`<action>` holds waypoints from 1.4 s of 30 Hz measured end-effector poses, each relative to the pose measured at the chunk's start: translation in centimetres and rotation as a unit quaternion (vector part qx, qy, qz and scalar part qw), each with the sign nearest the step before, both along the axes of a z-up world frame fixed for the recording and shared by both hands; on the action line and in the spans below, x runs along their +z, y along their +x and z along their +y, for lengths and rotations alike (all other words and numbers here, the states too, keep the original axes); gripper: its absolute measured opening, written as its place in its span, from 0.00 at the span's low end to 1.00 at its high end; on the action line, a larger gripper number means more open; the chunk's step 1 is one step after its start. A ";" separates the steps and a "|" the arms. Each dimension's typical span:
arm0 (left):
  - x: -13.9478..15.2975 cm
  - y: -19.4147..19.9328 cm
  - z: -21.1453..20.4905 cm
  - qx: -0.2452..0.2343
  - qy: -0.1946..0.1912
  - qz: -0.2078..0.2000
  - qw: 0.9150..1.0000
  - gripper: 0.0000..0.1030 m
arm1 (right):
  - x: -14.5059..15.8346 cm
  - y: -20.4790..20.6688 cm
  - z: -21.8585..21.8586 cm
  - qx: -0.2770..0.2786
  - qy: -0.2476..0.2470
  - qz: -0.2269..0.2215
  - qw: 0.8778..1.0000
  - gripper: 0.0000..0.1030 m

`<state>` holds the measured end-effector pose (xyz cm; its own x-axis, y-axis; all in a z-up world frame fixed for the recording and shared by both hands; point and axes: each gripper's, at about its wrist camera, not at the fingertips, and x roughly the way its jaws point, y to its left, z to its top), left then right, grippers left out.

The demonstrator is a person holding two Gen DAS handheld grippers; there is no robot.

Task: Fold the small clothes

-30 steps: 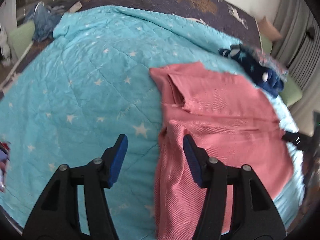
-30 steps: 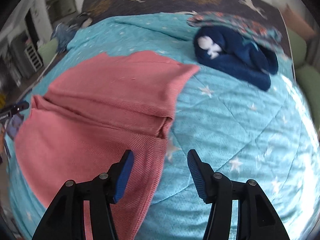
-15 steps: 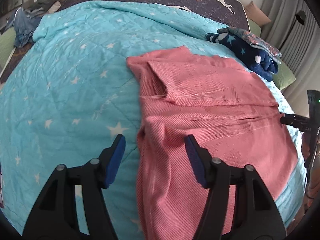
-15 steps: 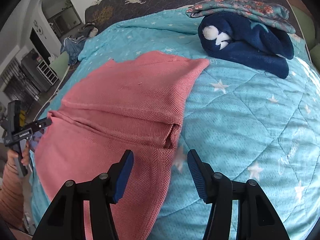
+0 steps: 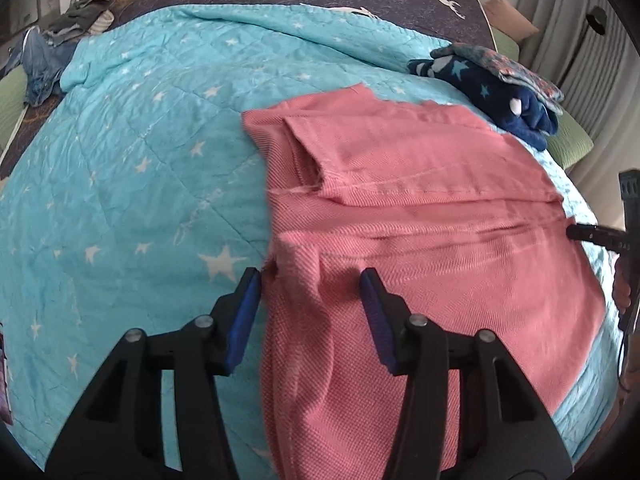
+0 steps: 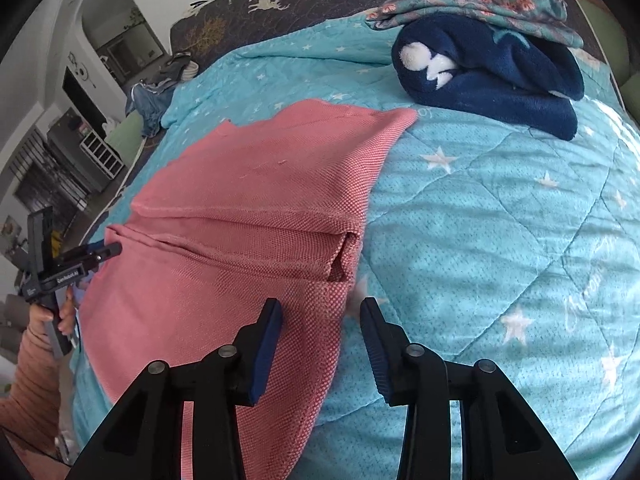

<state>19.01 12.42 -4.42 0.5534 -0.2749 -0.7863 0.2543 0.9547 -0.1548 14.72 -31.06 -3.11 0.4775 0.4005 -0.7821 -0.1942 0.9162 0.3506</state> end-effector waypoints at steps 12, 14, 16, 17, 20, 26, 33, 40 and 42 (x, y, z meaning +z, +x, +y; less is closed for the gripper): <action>2.3 -1.5 -0.1 0.003 0.023 -0.039 0.999 0.09 | 2.4 -0.6 -0.3 -0.015 0.010 -0.026 1.000 0.07; 2.3 -1.5 0.0 0.002 0.023 -0.038 0.999 0.09 | 2.6 -0.8 -0.1 -0.012 0.002 -0.028 1.000 0.07; 2.4 -1.7 -0.1 0.000 0.018 -0.040 0.999 0.09 | 2.9 -1.2 0.1 -0.010 -0.008 -0.035 0.999 0.07; 2.5 -1.8 -0.1 -0.001 0.014 -0.041 0.999 0.09 | 3.0 -1.4 0.2 -0.010 -0.012 -0.039 0.999 0.07; 2.9 -2.0 -0.1 -0.002 0.005 -0.049 0.999 0.08 | 3.5 -2.0 0.3 -0.013 -0.015 -0.051 0.999 0.07; 5.4 -1.8 0.3 0.007 -0.003 -0.083 0.996 0.08 | 5.9 -2.1 -0.3 -0.021 0.016 -0.089 0.996 0.05; 10.1 1.5 1.0 0.032 -0.015 -0.138 0.990 0.08 | 10.2 1.4 -1.1 -0.043 0.036 -0.144 0.988 0.05; 11.2 8.3 -0.5 0.040 0.010 -0.144 0.989 0.08 | 11.9 8.3 -0.4 -0.053 0.020 -0.154 0.986 0.05; 10.2 10.9 -1.0 0.046 0.013 -0.132 0.990 0.08 | 11.6 10.3 -0.5 -0.058 0.020 -0.148 0.987 0.05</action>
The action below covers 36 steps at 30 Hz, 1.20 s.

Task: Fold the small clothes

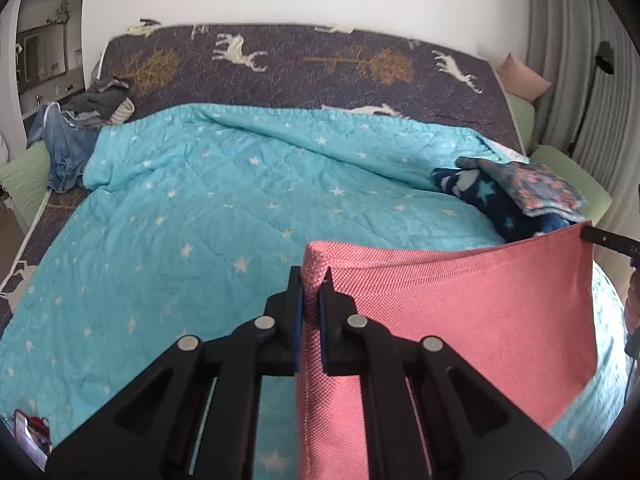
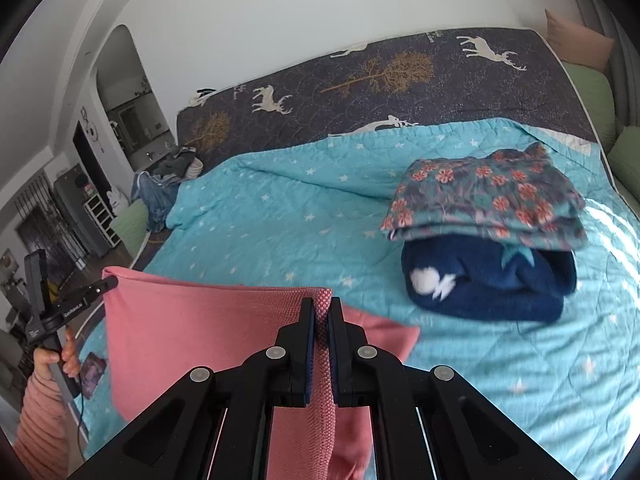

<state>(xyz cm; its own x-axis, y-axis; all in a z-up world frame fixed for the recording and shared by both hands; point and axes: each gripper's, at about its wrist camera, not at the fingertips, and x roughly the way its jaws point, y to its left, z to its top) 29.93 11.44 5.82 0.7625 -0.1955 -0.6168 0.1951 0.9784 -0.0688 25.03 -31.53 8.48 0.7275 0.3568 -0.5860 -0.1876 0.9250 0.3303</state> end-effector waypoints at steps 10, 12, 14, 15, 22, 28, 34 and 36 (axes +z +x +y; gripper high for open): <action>-8.1 9.1 -1.9 0.018 0.043 0.095 0.994 0.09 | -7.2 9.2 0.6 -0.024 -0.039 0.081 0.996 0.05; -9.5 9.5 -2.3 0.026 0.058 0.104 0.993 0.10 | -8.9 10.0 0.8 -0.027 -0.062 0.100 0.993 0.06; -10.3 9.5 -2.1 0.026 0.052 0.114 0.992 0.25 | -10.5 10.4 0.8 -0.030 -0.074 0.119 0.990 0.08; -10.6 9.3 -1.9 0.028 0.049 0.120 0.991 0.30 | -11.3 10.4 0.6 -0.031 -0.074 0.133 0.988 0.09; -8.5 5.9 0.6 0.042 0.030 0.105 0.993 0.54 | -9.9 5.5 -1.5 -0.056 -0.065 0.128 0.988 0.23; -7.1 -3.4 3.4 0.029 -0.021 0.094 0.995 0.72 | -8.2 -3.8 -2.8 -0.030 -0.033 0.123 0.991 0.33; -11.6 -10.5 4.3 0.023 -0.081 0.193 0.978 0.75 | -11.9 -11.4 -3.5 -0.009 0.121 0.190 0.974 0.47; -12.4 -11.7 4.7 0.018 -0.126 0.210 0.969 0.75 | -12.9 -12.5 -3.8 -0.009 0.170 0.202 0.964 0.50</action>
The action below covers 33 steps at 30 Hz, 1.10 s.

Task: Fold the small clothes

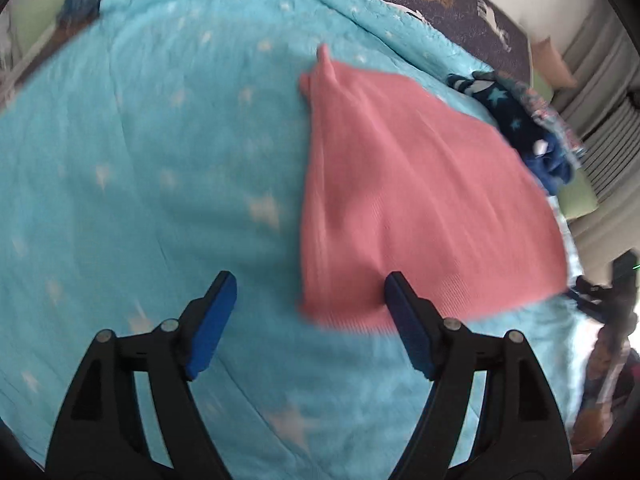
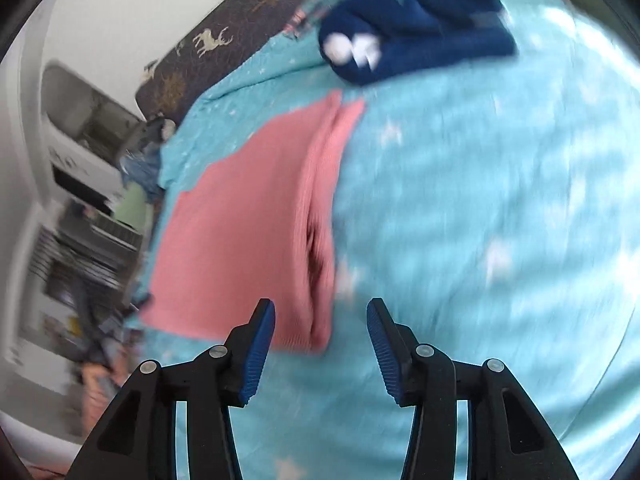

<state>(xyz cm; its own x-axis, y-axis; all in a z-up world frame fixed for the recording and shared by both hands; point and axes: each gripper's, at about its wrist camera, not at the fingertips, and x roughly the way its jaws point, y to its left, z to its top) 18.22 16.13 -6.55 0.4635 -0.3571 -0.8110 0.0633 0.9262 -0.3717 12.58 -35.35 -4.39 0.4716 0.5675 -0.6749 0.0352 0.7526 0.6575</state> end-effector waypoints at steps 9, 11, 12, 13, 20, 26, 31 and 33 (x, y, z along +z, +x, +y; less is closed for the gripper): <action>-0.3 0.8 -0.6 0.025 -0.076 0.007 0.997 0.67 | -1.7 3.2 1.6 0.038 0.100 0.027 0.994 0.67; -0.2 1.6 -0.4 0.030 -0.096 0.009 0.995 0.38 | -1.6 4.6 1.7 0.034 0.115 0.024 0.992 0.67; -0.3 1.8 -0.3 0.031 -0.107 0.013 0.994 0.31 | -1.7 5.1 1.7 0.031 0.123 0.026 0.992 0.67; -0.5 1.9 0.0 0.032 -0.122 0.017 0.992 0.17 | -1.8 5.9 1.8 0.029 0.132 0.030 0.990 0.66; 1.7 0.7 -0.3 0.041 -0.135 -0.008 0.990 0.12 | 0.2 6.6 1.3 -0.001 0.128 0.006 0.992 0.06; 6.1 -3.5 -3.6 -0.015 -0.122 -0.055 0.991 0.11 | 4.5 3.5 -0.9 -0.006 0.088 -0.039 0.995 0.05; 6.2 -9.3 -4.9 -0.037 -0.119 -0.049 0.991 0.09 | 3.5 -1.0 -2.5 -0.011 0.038 -0.004 0.999 0.05; 5.5 -11.1 -4.8 -0.026 -0.113 -0.040 0.992 0.08 | 2.4 -4.2 -3.8 -0.023 0.035 0.005 0.999 0.05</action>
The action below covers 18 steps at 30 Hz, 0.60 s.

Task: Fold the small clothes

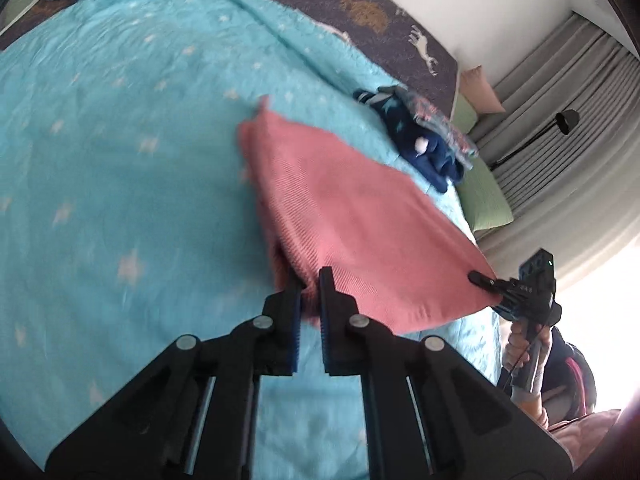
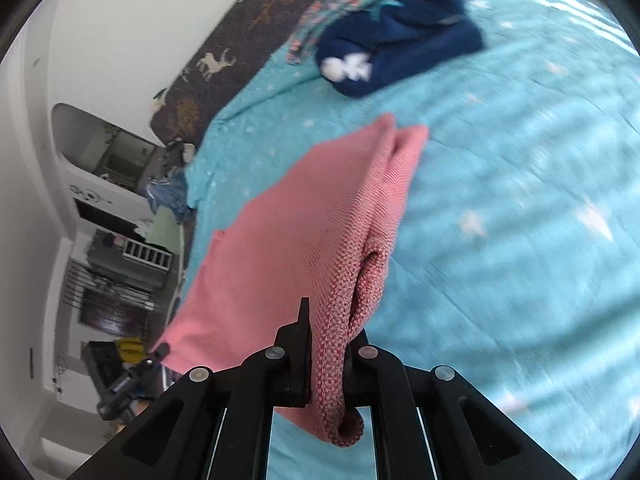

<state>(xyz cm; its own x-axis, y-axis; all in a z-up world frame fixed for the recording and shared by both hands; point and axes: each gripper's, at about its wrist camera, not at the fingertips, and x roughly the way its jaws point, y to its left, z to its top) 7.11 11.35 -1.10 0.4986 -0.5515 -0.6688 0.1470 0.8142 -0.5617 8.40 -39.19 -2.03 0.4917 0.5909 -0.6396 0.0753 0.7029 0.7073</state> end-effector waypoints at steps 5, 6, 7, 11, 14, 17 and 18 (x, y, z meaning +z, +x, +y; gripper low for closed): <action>-2.3 -2.5 1.2 0.026 0.006 0.034 0.999 0.08 | -2.4 -4.3 0.1 0.012 -0.079 0.035 0.996 0.13; -2.5 -2.5 1.1 0.031 0.014 0.036 0.999 0.08 | -2.4 -4.5 0.2 0.012 -0.102 0.037 0.994 0.17; -2.5 -2.4 1.1 0.038 0.024 0.036 0.998 0.08 | -2.2 -4.5 0.0 0.011 -0.112 0.034 0.993 0.18; -2.2 -1.7 0.2 0.028 0.009 0.030 0.999 0.47 | 0.1 -4.2 -1.4 -0.050 -0.156 0.013 0.986 0.26; -2.3 -0.9 -0.4 0.031 0.009 0.022 0.999 0.63 | 2.6 -3.6 -0.7 -0.078 -0.223 -0.033 0.971 0.28; -3.3 0.2 -1.1 0.037 0.026 0.038 0.998 0.61 | 3.3 -2.5 1.6 -0.043 -0.195 -0.069 0.977 0.28; -3.9 0.6 -1.3 0.037 0.035 0.046 0.998 0.53 | 2.9 -2.0 2.7 -0.015 -0.171 -0.071 0.983 0.28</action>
